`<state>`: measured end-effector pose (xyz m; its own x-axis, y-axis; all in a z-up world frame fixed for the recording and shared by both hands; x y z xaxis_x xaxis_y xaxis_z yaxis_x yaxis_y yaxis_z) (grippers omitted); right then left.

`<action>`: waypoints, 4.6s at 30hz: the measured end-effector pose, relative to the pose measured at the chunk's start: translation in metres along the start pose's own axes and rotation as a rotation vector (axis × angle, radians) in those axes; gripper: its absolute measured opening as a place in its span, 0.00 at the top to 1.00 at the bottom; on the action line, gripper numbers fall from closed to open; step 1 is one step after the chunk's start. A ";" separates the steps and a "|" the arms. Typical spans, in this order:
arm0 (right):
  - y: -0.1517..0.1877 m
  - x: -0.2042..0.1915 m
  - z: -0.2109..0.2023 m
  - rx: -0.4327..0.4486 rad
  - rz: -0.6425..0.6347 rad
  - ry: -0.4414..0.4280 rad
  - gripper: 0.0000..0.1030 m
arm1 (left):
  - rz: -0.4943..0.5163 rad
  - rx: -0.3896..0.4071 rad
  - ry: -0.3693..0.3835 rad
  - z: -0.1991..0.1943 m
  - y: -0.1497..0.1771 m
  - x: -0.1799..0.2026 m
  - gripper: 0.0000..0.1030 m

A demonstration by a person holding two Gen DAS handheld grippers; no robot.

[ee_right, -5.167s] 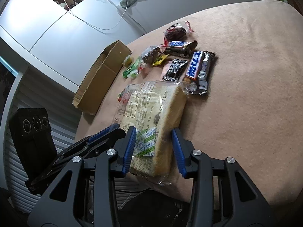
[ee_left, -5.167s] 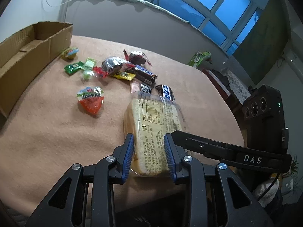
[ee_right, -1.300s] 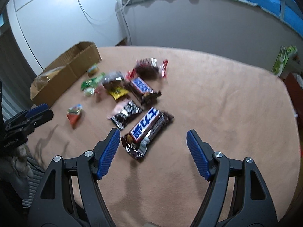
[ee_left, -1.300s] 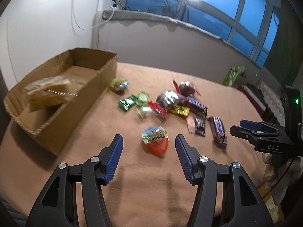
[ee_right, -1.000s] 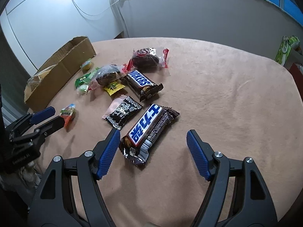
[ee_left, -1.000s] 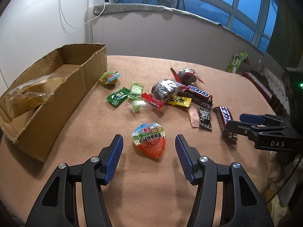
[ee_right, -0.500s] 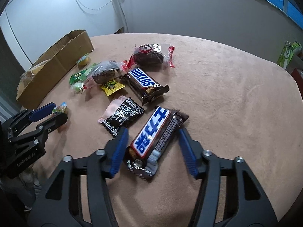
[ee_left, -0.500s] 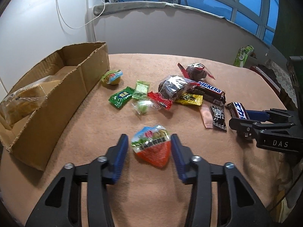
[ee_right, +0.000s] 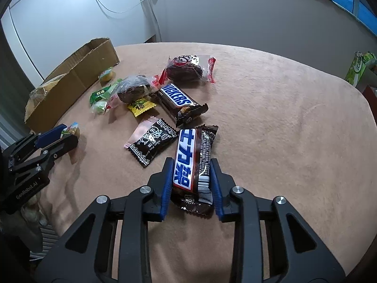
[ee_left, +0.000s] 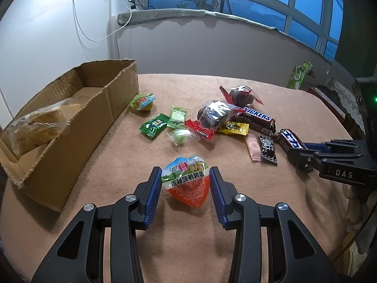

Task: Organize snacks
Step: 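Grasp the Snickers bar with the right gripper while the left grasps the heart-shaped candy, then carry the Snickers bar and heart candy into the box with both grippers, then open both grippers to drop the snacks into the box, then grasp a Snickers bar with the right gripper while the left grasps the wrapped pastry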

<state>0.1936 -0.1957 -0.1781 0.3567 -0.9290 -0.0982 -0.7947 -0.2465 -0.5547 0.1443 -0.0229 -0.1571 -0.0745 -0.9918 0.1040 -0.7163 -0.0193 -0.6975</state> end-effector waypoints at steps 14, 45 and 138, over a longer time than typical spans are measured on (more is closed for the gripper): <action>-0.024 -0.018 -0.042 0.097 -0.025 -0.026 0.70 | -0.037 0.098 0.010 -0.039 -0.029 -0.021 0.62; -0.183 -0.186 0.002 0.198 -0.286 -0.186 0.70 | -0.213 0.205 -0.205 -0.069 -0.073 -0.190 0.62; -0.065 -0.005 0.029 -0.006 -0.186 -0.165 0.54 | 0.169 -0.078 0.215 0.061 -0.074 0.033 0.48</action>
<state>0.2575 -0.1669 -0.1660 0.5724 -0.8098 -0.1286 -0.7105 -0.4116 -0.5708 0.2368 -0.0621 -0.1451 -0.3369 -0.9304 0.1441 -0.7319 0.1626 -0.6617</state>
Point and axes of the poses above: each gripper's, at about its wrist camera, not at the fingertips, and z roughly the way its jaws point, x to its right, y to its underside, the point moved 7 cm from there along z, roughly the way its jaws point, and after that the axes turned 3 degrees about -z, right-handed, at the moved point
